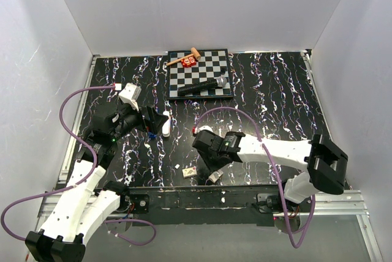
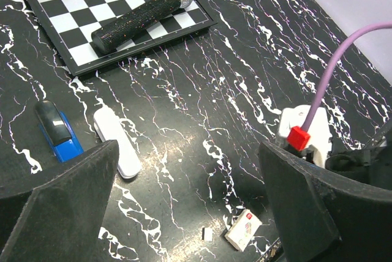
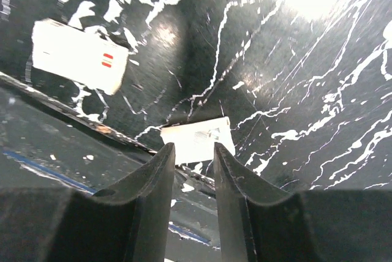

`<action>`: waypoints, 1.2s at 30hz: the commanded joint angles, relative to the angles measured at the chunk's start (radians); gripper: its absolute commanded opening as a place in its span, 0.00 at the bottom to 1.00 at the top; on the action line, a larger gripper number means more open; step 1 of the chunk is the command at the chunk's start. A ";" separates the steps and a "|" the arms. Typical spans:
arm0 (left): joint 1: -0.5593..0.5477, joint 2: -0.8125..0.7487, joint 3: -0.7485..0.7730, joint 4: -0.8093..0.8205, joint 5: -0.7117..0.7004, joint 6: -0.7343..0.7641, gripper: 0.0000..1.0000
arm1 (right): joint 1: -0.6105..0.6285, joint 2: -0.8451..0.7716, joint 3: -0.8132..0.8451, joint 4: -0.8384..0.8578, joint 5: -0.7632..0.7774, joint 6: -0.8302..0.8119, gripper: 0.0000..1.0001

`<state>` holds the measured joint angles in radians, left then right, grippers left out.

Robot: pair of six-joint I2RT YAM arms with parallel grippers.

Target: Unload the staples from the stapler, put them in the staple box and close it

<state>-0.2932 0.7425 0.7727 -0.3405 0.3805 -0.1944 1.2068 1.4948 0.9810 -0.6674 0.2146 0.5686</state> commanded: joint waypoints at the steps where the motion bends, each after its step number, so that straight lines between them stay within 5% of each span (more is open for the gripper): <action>1: -0.003 -0.012 -0.004 -0.009 -0.009 0.001 0.98 | 0.008 -0.039 0.091 -0.021 0.032 -0.033 0.40; 17: -0.003 -0.081 -0.004 -0.043 -0.227 -0.011 0.98 | 0.030 0.137 0.266 0.155 -0.207 -0.182 0.53; 23: -0.003 -0.106 0.005 -0.097 -0.451 -0.045 0.98 | 0.037 0.248 0.335 0.173 -0.207 -0.168 0.54; 36: -0.001 -0.126 0.004 -0.097 -0.469 -0.051 0.98 | 0.046 0.415 0.436 0.160 -0.173 -0.167 0.54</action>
<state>-0.2932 0.6201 0.7727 -0.4267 -0.0681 -0.2428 1.2411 1.8851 1.3552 -0.5175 0.0235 0.4114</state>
